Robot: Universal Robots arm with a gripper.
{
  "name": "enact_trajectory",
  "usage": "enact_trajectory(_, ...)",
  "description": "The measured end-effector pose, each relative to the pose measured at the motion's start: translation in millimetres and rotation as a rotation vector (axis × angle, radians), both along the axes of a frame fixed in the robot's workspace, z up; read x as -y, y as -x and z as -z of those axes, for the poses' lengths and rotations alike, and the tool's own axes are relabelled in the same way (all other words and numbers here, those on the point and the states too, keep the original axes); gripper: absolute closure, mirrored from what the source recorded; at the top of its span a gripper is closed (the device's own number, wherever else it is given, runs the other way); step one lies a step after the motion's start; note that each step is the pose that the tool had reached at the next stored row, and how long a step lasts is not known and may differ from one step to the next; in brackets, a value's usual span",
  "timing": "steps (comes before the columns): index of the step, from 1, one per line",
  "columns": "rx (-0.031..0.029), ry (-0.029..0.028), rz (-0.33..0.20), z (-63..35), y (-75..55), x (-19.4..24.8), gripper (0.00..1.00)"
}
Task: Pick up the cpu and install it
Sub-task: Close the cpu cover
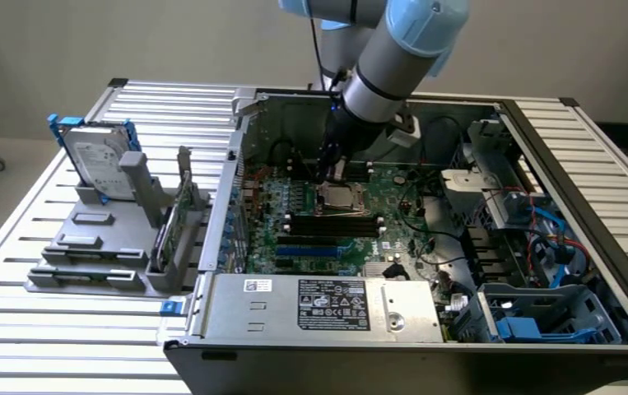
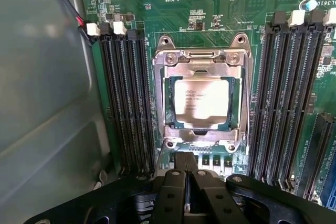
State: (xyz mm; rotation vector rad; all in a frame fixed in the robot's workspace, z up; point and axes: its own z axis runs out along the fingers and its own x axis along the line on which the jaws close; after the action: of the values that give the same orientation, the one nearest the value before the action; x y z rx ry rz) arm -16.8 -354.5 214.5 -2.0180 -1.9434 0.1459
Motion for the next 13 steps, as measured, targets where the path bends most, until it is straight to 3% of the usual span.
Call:
enact_trajectory(5,-0.0047,0.0027,0.0,4.7,0.3,0.0,0.89)
enact_trajectory(9,-0.0136,0.006,0.0,7.8,0.4,0.0,0.89)
enact_trajectory(13,-0.0148,0.0081,0.0,9.9,0.3,0.1,0.89)
